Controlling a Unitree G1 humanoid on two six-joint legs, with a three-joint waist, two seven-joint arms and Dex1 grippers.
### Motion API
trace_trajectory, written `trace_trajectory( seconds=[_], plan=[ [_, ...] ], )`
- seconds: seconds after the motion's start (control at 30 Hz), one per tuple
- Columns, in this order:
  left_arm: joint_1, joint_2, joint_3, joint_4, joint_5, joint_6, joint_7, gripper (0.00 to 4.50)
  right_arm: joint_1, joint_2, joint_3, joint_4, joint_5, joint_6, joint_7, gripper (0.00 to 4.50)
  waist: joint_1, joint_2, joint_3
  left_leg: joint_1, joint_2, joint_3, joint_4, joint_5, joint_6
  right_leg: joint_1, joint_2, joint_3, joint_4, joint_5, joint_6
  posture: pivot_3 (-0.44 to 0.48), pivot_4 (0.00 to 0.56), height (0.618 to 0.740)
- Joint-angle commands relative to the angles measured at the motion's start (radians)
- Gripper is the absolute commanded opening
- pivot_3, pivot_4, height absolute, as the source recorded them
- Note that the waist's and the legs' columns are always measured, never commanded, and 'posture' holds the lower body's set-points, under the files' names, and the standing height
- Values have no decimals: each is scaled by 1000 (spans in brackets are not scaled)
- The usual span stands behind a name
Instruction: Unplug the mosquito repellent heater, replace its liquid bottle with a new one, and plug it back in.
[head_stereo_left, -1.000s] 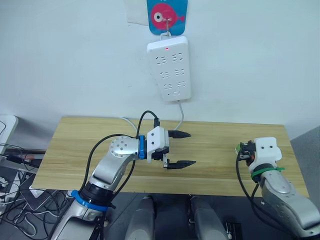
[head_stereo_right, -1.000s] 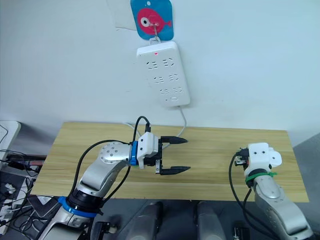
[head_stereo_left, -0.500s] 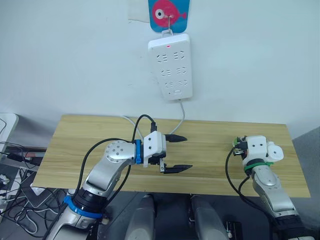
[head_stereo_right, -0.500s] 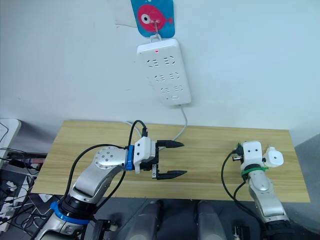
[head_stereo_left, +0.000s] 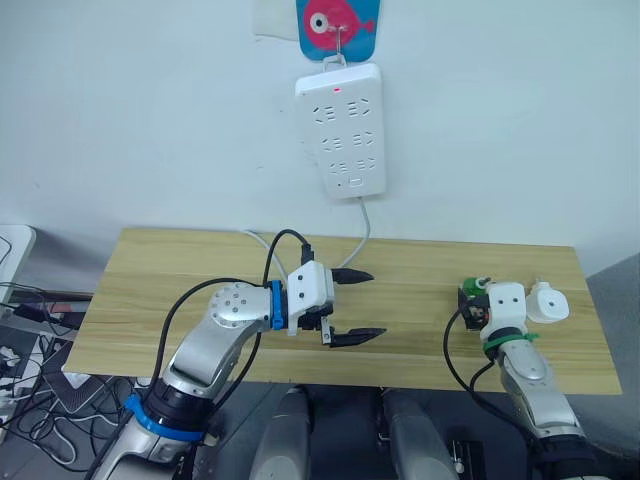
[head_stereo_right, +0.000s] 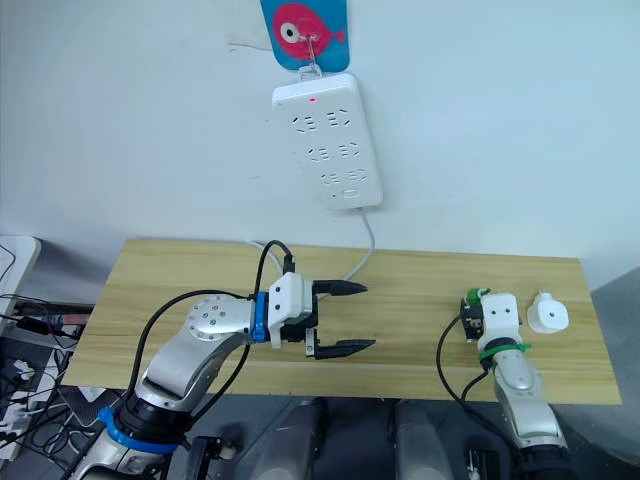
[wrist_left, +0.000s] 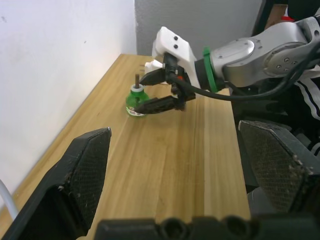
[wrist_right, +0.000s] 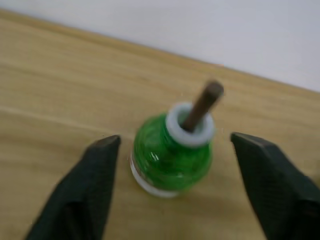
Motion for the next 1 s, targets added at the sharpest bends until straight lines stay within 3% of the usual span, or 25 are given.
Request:
trace_trajectory(
  seconds=[0.03,0.27,0.47,0.7,0.83,1.0],
  plan=[
    [29,-4,18,-70,-18,21,39,4500,63,-3,-23,-102,-9,30,21,4472,0,0,1,0,0,0,0,0,0,0,-1,0,0,0,0,240,369,740],
    [212,-43,156,-204,-92,70,206,4500,290,-20,-55,-602,128,374,86,4472,4,3,3,-1,2,-6,-1,0,0,-1,-4,0,-1,0,0,279,356,740],
    [454,-40,298,-275,-60,6,317,4500,230,-129,-7,-843,272,602,241,4472,19,4,3,-1,3,-6,-1,0,-1,-1,-3,1,-3,0,0,318,339,740],
    [707,-155,383,-210,17,-207,450,4500,-47,-248,101,-821,384,672,492,4472,69,3,3,-7,2,-6,-1,0,-1,-1,-3,-3,-15,1,3,359,327,740],
    [721,-223,387,-90,81,-348,518,4500,-234,-279,111,-755,446,706,604,4472,112,3,3,-9,0,-5,-1,0,0,-1,-3,-4,-18,2,4,360,328,740],
    [651,-262,351,94,152,-467,560,4500,-335,-346,131,-736,488,716,748,4472,168,3,3,-10,-1,-5,-1,-1,1,0,0,-5,-20,2,4,352,329,740]
  ],
)
